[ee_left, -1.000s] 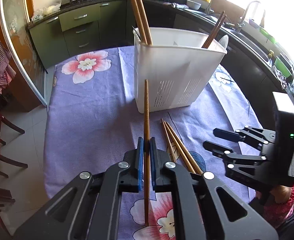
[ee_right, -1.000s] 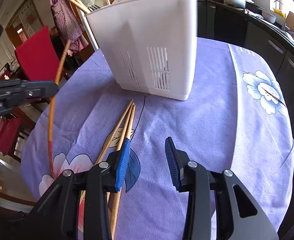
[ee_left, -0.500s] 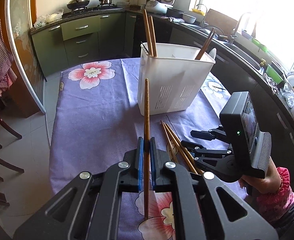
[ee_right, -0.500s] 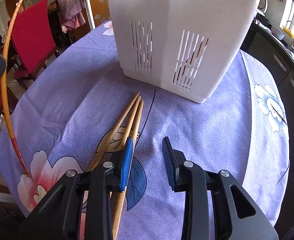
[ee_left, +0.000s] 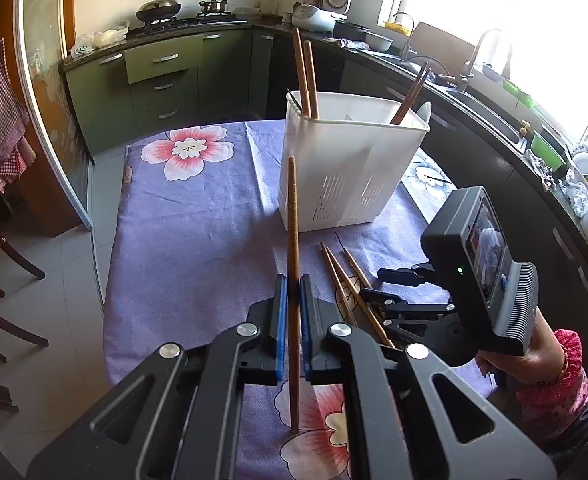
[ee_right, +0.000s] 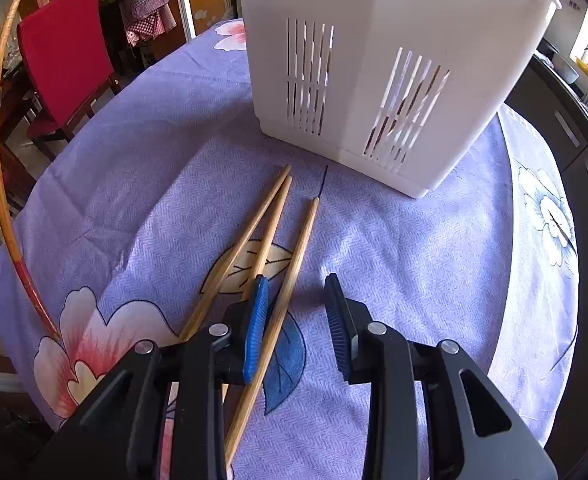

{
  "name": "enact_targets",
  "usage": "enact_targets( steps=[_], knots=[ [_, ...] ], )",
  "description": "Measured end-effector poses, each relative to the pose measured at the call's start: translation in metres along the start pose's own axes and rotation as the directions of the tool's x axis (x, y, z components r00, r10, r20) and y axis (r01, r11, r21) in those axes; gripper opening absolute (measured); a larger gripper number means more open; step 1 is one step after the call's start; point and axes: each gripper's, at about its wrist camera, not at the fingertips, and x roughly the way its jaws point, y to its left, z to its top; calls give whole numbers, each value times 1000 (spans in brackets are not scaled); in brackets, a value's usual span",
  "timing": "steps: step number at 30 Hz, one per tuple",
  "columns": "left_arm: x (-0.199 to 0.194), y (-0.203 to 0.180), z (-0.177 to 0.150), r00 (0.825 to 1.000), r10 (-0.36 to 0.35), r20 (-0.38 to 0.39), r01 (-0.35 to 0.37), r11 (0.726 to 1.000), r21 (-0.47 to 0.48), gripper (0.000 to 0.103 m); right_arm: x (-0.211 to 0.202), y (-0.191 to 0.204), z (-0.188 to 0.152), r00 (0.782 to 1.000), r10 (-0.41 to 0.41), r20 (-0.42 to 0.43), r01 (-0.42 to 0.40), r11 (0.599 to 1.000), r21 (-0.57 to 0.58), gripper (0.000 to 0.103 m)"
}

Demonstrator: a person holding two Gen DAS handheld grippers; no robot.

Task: Organize utensils
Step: 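Grasp a loose wooden chopstick with the right gripper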

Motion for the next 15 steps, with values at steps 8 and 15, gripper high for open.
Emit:
enact_targets(
  steps=[8, 15],
  knots=[
    [-2, -1, 1, 1000, -1, 2, 1, 1000, 8, 6, 9, -12, 16, 999, 50, 10, -50, 996, 68, 9],
    [-2, -2, 3, 1000, -3, -5, 3, 1000, 7, 6, -4, -28, 15, 994, 92, 67, -100, 987, 124, 7]
  ],
)
